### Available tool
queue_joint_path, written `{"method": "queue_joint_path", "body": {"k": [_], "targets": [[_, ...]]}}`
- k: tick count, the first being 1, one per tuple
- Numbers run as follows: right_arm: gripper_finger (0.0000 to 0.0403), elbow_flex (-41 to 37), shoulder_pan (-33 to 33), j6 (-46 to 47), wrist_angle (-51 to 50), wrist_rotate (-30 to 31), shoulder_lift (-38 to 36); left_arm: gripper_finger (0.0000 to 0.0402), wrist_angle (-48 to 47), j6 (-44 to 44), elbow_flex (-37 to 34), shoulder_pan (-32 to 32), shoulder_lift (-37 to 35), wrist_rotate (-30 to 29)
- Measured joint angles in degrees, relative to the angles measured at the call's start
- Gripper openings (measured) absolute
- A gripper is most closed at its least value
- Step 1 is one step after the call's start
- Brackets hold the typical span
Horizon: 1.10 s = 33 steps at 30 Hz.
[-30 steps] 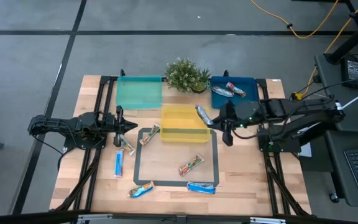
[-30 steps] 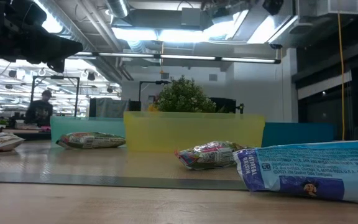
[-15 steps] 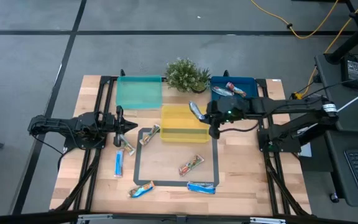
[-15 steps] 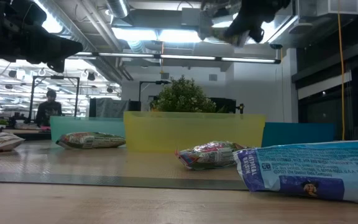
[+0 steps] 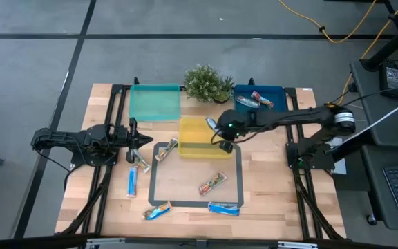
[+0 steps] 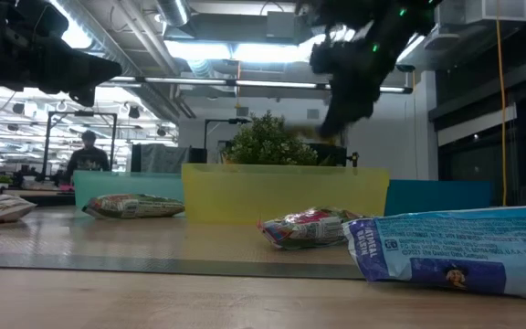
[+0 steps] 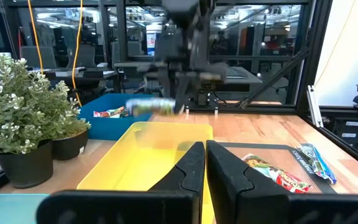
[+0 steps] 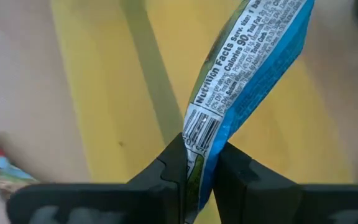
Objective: Pick and place Granola Bars by type
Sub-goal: Put the blue granola bar into the blue bin
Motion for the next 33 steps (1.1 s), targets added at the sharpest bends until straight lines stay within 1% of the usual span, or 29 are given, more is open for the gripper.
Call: {"method": "queue_joint_path", "body": {"k": [5,13,20,33], "targets": [[0.006,0.0,0.0,-1.0,0.0,-1.8,5.0,0.0008,0.0,0.0,0.0,0.0,0.0,0.0],[0.006,0.0,-0.1,-1.3,0.3,-2.4,8.4,0.0012,0.0,0.0,0.0,0.0,0.0,0.0],[0.006,0.0,-0.5,-1.3,0.4,-2.4,9.9,0.0011,0.0,0.0,0.0,0.0,0.0,0.0],[0.006,0.0,-0.6,-1.3,0.3,-2.4,9.9,0.0008,0.0,0.0,0.0,0.0,0.0,0.0]]}}
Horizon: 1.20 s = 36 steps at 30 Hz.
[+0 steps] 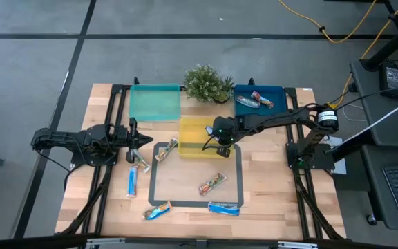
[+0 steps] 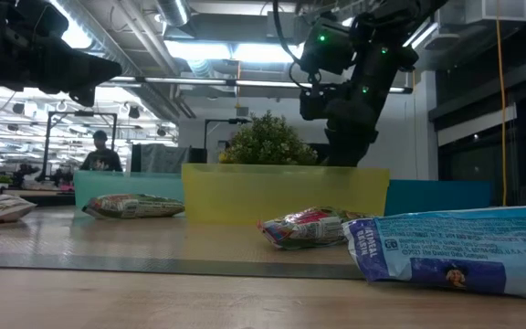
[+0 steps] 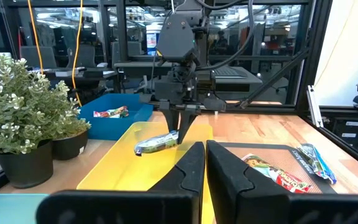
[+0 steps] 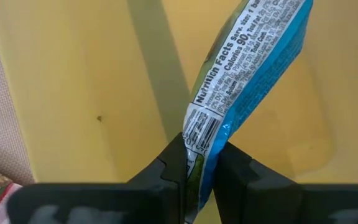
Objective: Pick and place Granola Bars by type
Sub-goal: Put the blue granola bar into the blue bin, then put the blue granola bar into the yellow bin
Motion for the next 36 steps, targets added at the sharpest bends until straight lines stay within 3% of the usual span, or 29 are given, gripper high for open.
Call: {"method": "queue_joint_path", "body": {"k": [16,26,36], "targets": [[0.0135,0.0,0.0,0.0,-0.1,0.0,0.0,0.001,0.0,0.0,0.0,0.0,0.0,0.0],[0.0138,0.0,0.0,0.0,-0.4,0.0,0.0,0.0012,0.0,0.0,0.0,0.0,0.0,0.0],[0.0138,6.3,0.7,0.1,-12.9,0.2,-0.2,0.0011,0.0,0.0,0.0,0.0,0.0,0.0]]}}
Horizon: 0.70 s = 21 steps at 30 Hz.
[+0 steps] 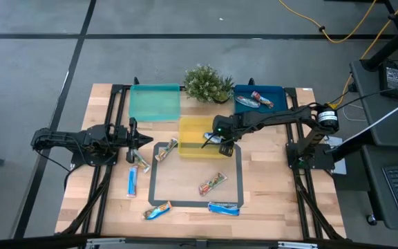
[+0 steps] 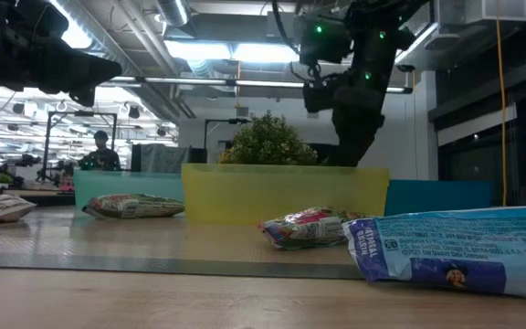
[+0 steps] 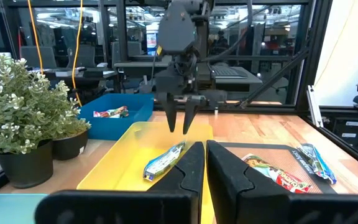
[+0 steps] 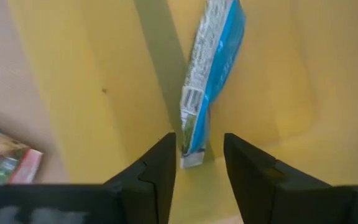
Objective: Pick and place Granola Bars by type
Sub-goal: Put the blue granola bar into the yellow bin
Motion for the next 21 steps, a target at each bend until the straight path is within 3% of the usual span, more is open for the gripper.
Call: {"method": "queue_joint_path", "body": {"k": [8,14,21], "targets": [[0.0138,6.6,5.9,1.3,-5.3,6.0,-3.8,0.001,0.0,0.0,0.0,0.0,0.0,0.0],[0.0138,8.1,15.9,7.3,-6.7,6.9,-9.6,0.0008,0.0,0.0,0.0,0.0,0.0,0.0],[0.0138,8.1,27.1,10.6,-6.6,13.8,-12.5,0.001,0.0,0.0,0.0,0.0,0.0,0.0]]}}
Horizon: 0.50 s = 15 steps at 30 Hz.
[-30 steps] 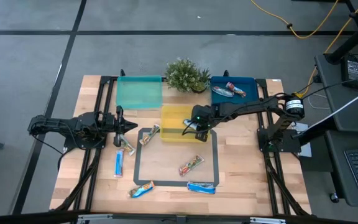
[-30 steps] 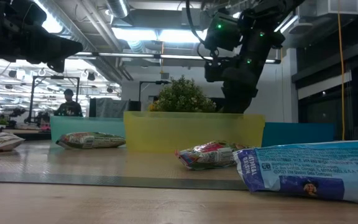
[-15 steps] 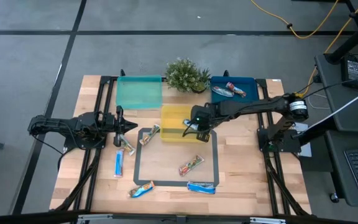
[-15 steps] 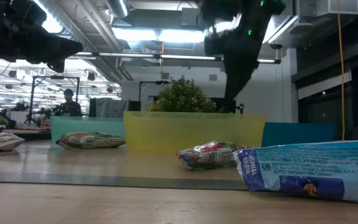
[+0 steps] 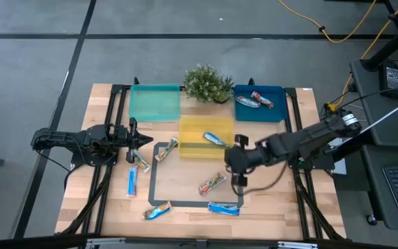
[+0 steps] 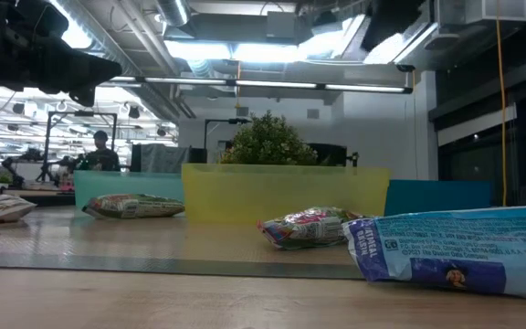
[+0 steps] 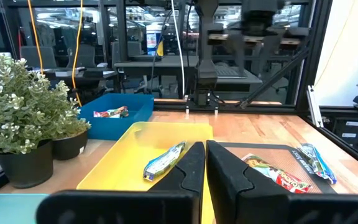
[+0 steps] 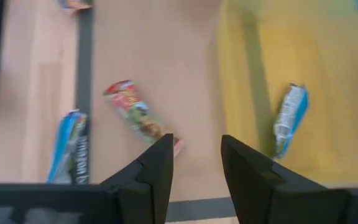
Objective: Pick and place Granola Bars by type
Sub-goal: Put the blue granola bar into the yellow bin
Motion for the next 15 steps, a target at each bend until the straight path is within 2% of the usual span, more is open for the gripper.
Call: {"method": "queue_joint_path", "body": {"k": [8,15], "targets": [[0.0138,0.0,6.1,-0.4,0.4,-0.4,0.4,0.0009,0.0,0.0,0.0,0.0,0.0,0.0],[0.0138,0.0,10.1,-6.5,4.2,-1.5,0.5,0.0008,0.0,0.0,0.0,0.0,0.0,0.0]]}}
